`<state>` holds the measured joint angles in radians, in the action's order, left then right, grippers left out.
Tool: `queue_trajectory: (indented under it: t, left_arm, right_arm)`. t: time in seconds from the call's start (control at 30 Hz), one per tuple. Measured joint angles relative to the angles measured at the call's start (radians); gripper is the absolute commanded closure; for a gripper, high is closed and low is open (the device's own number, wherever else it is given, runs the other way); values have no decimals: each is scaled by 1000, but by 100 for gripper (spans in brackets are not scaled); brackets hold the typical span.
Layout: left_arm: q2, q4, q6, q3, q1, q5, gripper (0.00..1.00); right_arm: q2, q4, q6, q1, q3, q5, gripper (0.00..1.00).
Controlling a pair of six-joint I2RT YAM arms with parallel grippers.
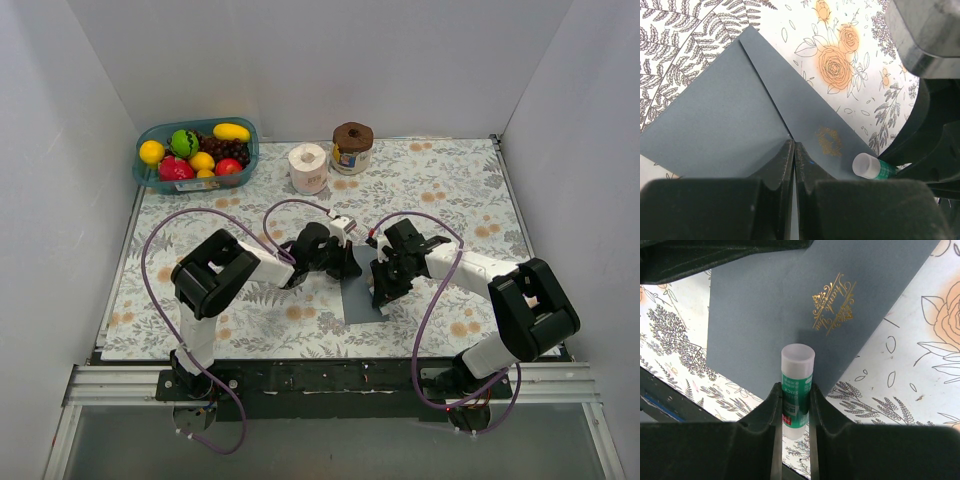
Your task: Place the letter into the envelope and seal it
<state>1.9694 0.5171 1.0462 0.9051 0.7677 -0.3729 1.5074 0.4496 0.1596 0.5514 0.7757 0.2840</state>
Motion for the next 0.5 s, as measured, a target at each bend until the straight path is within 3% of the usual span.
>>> queue_trajectory:
  t: [0.5]
  left_arm:
    - [-88, 166, 84, -208, 0, 50, 100]
  right_arm:
    - [0, 1, 0, 1, 0, -5, 99]
